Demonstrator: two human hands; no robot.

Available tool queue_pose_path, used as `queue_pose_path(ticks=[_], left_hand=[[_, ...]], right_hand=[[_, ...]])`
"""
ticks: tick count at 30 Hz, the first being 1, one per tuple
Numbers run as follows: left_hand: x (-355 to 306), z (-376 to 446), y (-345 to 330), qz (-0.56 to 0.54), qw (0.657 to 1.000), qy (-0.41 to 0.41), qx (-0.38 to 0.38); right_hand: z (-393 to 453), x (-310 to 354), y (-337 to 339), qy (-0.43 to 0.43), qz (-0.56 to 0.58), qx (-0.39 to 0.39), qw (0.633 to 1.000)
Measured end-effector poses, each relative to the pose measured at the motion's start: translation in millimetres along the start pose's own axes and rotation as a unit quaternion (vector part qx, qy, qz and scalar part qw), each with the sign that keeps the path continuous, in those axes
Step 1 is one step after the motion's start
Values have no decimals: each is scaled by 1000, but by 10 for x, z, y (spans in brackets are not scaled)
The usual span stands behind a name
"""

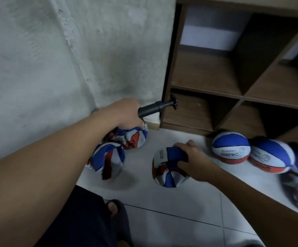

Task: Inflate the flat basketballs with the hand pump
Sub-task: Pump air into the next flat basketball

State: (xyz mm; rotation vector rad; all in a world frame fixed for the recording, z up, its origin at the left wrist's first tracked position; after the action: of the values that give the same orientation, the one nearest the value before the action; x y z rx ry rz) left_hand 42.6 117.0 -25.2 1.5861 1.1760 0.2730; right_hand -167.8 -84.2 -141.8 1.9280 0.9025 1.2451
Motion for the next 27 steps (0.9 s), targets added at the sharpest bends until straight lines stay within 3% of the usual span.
queue_pose_path(ticks=[5, 12, 20, 27], left_hand=[[-482, 23, -124, -5, 998, -66, 13], [-856, -77, -434, -73, 988, -137, 2], [-1059, -201, -552, -115, 975, -191, -11], [-1090, -227, -580, -119, 976, -179, -18]], right_hand=[[-459, -233, 290, -27, 4, -101, 995], [-740, -347, 288, -27, 205, -166, 964], [-730, -374, 219, -18, 191, -210, 959], [-736, -331, 226, 4, 157, -269, 950]])
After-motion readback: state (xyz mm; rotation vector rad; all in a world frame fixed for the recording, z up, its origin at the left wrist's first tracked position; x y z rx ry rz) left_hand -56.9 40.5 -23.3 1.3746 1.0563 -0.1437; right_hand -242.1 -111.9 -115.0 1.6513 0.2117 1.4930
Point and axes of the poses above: each hand's wrist, its own z-axis towards the middle knuckle, its own y-axis out of the back of the hand, x = y × z, the point moved 1 cm from there along z, towards the middle knuckle, and after that the axes turned 5 degrees about -z, right-handed, at the moved point
